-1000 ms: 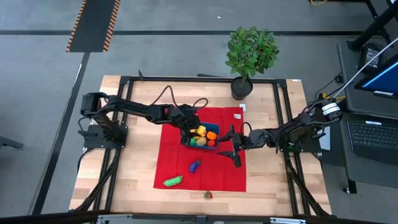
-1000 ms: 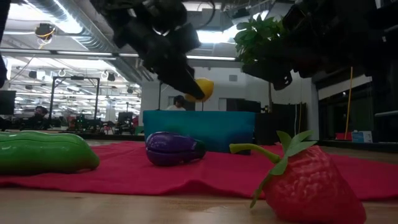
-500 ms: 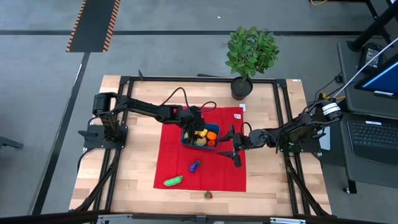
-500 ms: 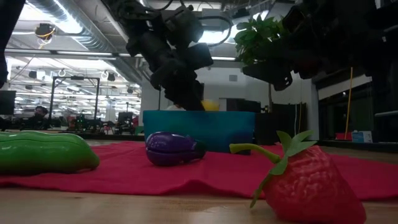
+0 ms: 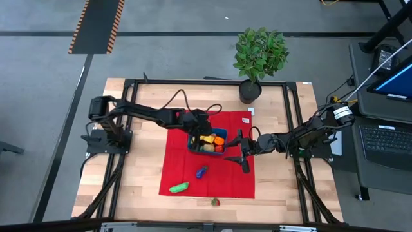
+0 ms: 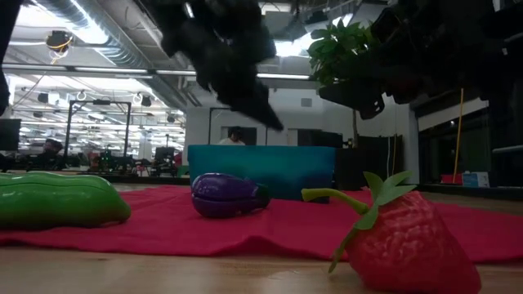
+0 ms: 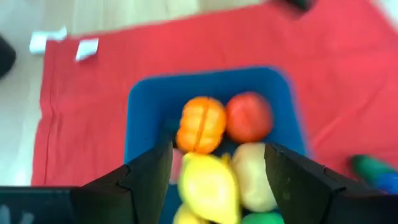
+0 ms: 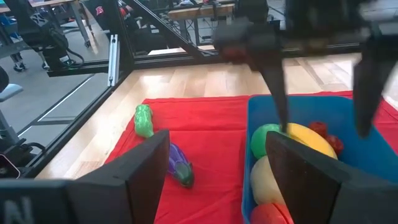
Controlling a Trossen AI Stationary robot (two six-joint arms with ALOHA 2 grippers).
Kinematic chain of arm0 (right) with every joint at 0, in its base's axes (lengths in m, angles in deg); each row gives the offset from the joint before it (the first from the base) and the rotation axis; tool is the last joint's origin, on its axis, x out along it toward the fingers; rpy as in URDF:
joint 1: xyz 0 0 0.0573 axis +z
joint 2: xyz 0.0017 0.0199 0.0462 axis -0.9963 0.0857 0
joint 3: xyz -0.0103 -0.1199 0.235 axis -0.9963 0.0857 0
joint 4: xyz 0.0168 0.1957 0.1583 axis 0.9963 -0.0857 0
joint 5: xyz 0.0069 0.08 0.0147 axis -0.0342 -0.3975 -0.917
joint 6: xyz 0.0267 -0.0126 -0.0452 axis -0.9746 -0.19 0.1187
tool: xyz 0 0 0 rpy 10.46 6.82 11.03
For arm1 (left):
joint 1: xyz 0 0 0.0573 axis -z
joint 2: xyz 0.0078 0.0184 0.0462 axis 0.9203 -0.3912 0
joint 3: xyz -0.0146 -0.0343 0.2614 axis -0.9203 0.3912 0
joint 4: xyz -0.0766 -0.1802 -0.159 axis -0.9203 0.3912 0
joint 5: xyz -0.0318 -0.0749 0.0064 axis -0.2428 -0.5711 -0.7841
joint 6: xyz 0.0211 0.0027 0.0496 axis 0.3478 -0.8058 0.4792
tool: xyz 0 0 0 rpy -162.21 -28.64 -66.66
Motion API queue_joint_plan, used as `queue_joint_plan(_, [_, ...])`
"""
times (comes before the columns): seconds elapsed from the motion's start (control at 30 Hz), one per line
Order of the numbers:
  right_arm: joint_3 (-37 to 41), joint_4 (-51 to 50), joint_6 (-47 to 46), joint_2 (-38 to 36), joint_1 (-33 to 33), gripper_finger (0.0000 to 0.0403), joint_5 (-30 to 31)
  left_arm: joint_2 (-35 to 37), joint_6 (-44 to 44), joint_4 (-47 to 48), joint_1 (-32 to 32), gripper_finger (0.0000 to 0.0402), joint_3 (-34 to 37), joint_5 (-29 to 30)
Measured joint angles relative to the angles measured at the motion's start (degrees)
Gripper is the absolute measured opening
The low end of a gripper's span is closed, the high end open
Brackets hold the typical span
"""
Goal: Pick and placing Produce into tupperware
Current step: Put the red strawberry into the blue bin
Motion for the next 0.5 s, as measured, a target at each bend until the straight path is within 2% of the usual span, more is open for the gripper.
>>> queue_joint_plan(0.23, [0.0,0.0,-0.7,0.0,0.0,0.0267,0.0,7.8,0.3,-0.3,2.9,0.0244,2.6,-0.2])
queue_joint_plan(0.33, [0.0,0.4,-0.4,0.0,0.0,0.0267,0.0,11.6,-1.0,-1.8,4.0,0.0242,7.6,-0.2])
queue_joint_plan(0.5, [-0.7,2.0,-2.5,-0.1,0.0,0.0267,0.0,19.9,-5.0,-11.8,5.2,0.0241,17.4,-0.1])
